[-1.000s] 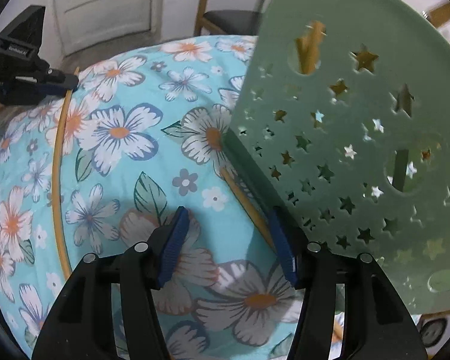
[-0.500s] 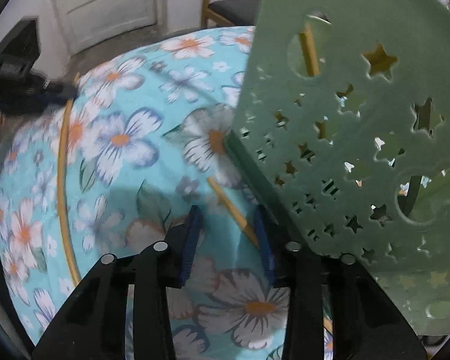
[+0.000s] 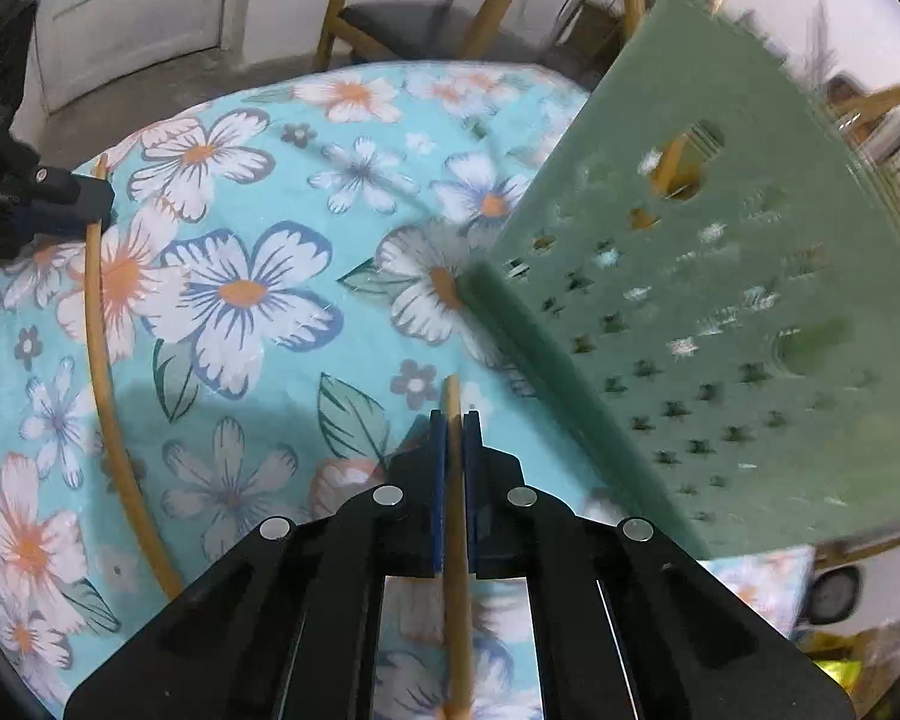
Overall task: Organize utensils
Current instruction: 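Lift both chopsticks over the green holder and open the left gripper into it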
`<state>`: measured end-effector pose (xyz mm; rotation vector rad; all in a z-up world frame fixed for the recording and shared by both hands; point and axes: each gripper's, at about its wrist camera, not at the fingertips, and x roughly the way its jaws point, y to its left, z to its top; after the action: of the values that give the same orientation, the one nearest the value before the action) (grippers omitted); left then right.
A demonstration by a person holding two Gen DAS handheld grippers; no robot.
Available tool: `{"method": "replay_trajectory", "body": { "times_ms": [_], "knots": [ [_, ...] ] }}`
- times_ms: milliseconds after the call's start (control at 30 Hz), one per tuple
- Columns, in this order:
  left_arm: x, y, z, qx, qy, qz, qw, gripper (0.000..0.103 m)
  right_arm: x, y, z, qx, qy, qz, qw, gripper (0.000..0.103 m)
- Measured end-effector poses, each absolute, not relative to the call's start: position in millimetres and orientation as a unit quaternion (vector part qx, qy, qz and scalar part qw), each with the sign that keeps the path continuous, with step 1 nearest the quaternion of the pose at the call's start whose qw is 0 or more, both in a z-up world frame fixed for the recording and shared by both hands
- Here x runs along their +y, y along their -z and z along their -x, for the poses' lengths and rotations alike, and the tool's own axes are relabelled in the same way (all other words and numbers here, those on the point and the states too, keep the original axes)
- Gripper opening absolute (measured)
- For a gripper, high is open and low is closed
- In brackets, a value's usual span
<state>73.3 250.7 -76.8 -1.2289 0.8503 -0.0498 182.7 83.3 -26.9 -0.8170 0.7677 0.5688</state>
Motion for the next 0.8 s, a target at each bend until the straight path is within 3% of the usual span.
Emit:
{"method": "replay_trajectory", "body": {
  "times_ms": [300,533,700,800],
  "knots": [
    [240.7,57.0,-71.2,0.367,0.034,0.539,0.757,0.009,35.6,-36.5,-146.1,0.296,-0.186,0.309,0.884,0.003],
    [219.2,16.3,-67.1,0.331,0.029,0.471,0.817,0.008,-68.9,-102.0,-129.0,0.217,-0.122,0.115,0.962,0.004],
    [193.1,-9.8,-64.9,0.304,0.021,0.421,0.854,0.008,-112.3,-108.5,-133.0,0.168,-0.113,0.000,0.979,0.004],
    [180.7,-26.0,-62.1,0.279,0.003,0.377,0.883,0.008,-127.8,-108.2,-143.4,0.150,-0.106,-0.008,0.983,0.004]
  ]
}}
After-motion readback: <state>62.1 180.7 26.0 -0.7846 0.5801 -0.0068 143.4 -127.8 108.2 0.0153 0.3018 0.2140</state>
